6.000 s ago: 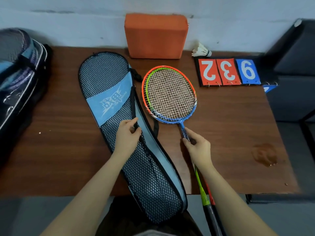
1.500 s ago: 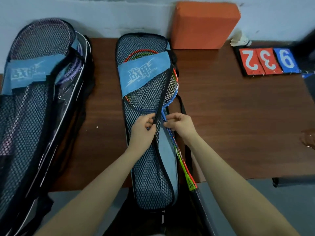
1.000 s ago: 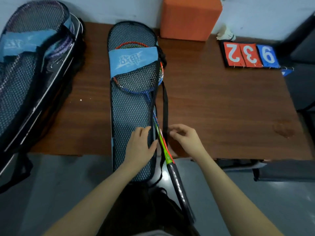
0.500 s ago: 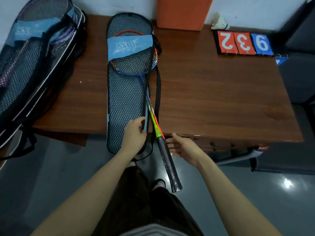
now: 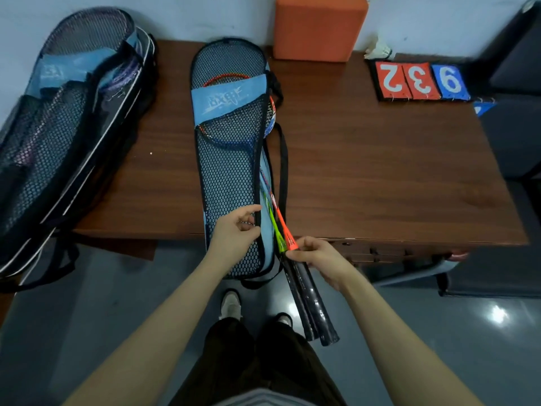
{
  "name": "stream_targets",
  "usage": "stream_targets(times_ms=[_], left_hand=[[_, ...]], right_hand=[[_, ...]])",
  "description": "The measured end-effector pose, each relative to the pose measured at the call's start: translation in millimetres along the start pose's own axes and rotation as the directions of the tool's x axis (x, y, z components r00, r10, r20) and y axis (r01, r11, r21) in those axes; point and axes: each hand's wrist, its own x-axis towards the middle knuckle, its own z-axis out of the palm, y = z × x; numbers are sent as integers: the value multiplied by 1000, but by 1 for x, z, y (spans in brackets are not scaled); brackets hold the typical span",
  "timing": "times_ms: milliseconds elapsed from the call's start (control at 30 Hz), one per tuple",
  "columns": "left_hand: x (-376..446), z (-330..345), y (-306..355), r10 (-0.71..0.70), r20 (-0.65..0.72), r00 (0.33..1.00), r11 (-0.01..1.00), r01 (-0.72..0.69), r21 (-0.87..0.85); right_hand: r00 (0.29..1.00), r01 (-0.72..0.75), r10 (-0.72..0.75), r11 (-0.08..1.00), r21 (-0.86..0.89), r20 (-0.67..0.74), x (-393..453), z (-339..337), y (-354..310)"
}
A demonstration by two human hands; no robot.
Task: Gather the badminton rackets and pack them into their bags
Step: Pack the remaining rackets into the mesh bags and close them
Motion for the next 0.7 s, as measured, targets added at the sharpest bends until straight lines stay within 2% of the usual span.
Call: stream_targets(times_ms=[133,267,367,533,700], left_hand=[[-2,-4,-5,-20,4,1000,999,20,-32],[-2,-5,-8,-34,24,999,998,35,-45],[-1,-6,-7,-38,48,998,999,39,-23],[-4,-7,-2,6,69,998,999,-8,41],[-14,-13,7,45,85,995,999,-44,-21]], right_hand=[[999,-53,52,982,179,13,-2,-1,10],[990,-138,126,962,236,63,-4,-1,12],[993,-105,89,968,228,78,-6,2,7],[1000,3,1,976,216,-15,-12,17,-15],[986,82,-40,963,258,-162,-8,30,-50]])
